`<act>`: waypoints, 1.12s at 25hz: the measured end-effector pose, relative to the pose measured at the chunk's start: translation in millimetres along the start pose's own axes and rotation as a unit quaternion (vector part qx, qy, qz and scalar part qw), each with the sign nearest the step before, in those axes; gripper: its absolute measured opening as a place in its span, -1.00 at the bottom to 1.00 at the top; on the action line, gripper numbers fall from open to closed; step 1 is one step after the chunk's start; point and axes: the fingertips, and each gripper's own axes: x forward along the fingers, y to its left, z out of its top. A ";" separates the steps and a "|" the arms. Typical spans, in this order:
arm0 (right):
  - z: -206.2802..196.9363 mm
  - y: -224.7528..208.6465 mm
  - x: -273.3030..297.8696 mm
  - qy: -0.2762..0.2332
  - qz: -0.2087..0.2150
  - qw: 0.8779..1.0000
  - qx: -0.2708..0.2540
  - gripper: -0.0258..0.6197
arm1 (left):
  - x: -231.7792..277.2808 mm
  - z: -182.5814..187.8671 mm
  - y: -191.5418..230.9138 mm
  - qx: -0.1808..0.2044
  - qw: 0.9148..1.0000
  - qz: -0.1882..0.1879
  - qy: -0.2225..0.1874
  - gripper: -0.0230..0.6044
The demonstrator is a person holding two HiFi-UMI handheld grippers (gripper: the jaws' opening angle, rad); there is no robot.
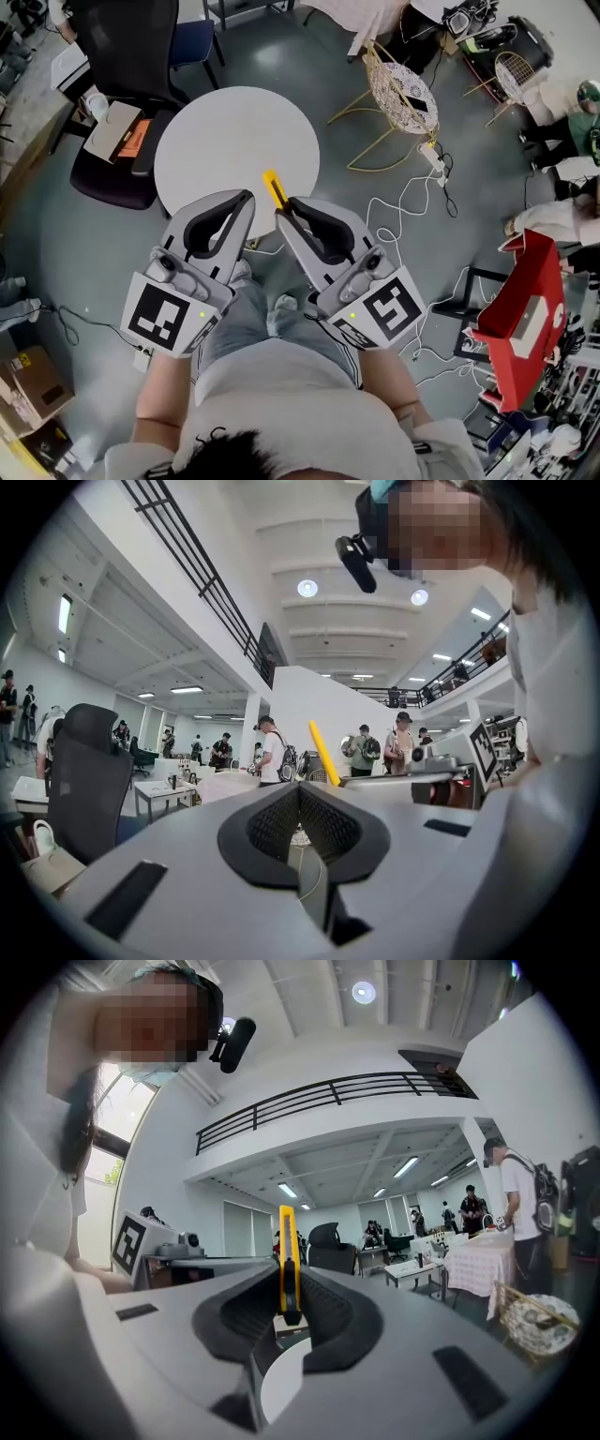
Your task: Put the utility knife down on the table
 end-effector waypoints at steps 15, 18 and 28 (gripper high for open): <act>-53.8 -34.0 131.0 0.058 -0.023 0.998 0.028 -0.70 | 11.4 -29.0 130.4 -0.028 0.999 -0.018 0.018 -0.90; -73.5 -44.3 145.6 0.080 -0.029 0.996 0.034 -0.70 | 15.2 -40.1 144.0 -0.039 0.999 -0.022 0.026 -0.90; -183.0 -80.9 167.6 0.189 -0.059 0.978 0.065 -0.70 | 24.3 -82.8 173.1 -0.076 0.995 -0.028 0.051 -0.90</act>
